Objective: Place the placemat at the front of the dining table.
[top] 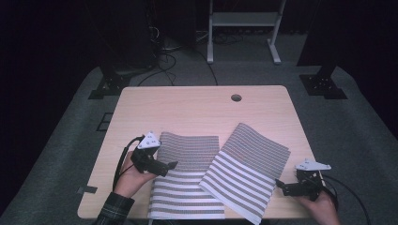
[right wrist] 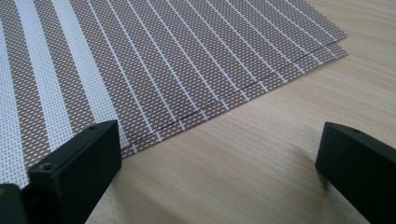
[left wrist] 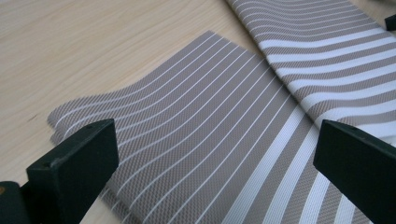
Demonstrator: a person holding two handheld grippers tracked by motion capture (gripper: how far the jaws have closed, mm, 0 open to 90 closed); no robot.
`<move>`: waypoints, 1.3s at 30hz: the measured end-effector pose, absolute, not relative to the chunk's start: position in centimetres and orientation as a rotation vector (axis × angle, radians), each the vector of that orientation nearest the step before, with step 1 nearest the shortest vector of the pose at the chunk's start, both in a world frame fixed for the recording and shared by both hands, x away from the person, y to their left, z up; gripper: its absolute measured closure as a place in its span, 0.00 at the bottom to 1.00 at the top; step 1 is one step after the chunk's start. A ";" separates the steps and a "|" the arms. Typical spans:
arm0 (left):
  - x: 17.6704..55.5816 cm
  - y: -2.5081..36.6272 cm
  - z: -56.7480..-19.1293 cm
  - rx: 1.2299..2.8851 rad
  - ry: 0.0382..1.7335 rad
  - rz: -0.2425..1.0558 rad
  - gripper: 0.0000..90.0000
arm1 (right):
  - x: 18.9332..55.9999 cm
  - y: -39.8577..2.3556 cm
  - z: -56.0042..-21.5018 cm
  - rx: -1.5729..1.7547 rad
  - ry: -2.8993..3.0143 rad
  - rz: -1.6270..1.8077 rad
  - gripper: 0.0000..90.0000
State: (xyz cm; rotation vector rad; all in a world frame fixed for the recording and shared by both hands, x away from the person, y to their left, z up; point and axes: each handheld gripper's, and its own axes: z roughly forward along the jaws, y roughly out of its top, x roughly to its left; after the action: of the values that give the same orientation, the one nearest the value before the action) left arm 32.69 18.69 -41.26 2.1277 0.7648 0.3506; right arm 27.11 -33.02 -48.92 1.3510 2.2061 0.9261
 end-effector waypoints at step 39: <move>30.9 26.9 -48.0 2.220 0.993 0.408 0.00 | 26.6 -33.2 -48.2 1.357 2.199 0.953 0.00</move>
State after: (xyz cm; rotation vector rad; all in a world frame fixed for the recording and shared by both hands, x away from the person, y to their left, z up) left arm 30.86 26.95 -48.00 2.2199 0.9933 0.4083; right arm 26.61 -33.16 -48.24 1.3575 2.1989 0.9531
